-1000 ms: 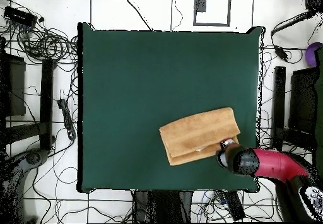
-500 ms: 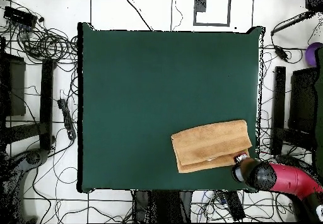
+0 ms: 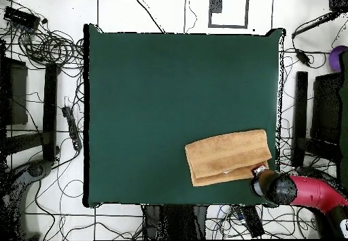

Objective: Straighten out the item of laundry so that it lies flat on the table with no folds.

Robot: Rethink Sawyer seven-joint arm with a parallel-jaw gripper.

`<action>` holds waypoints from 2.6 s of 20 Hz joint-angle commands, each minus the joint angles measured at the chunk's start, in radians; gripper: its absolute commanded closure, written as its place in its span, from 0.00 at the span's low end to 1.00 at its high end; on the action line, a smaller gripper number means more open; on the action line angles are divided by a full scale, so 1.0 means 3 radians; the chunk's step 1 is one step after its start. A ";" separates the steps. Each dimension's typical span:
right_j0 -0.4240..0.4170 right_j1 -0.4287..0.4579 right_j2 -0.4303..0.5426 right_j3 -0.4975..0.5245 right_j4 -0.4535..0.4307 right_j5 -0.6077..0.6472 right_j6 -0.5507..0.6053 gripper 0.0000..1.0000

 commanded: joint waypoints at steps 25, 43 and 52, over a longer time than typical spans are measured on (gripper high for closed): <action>0.0268 -0.0224 0.0454 0.0363 0.0262 0.0527 -0.0793 0.00; 0.0291 0.0031 0.0530 0.0259 0.0201 0.0082 -0.0496 0.00; 0.0493 0.0162 0.0437 0.0152 0.0211 -0.0069 -0.0225 0.00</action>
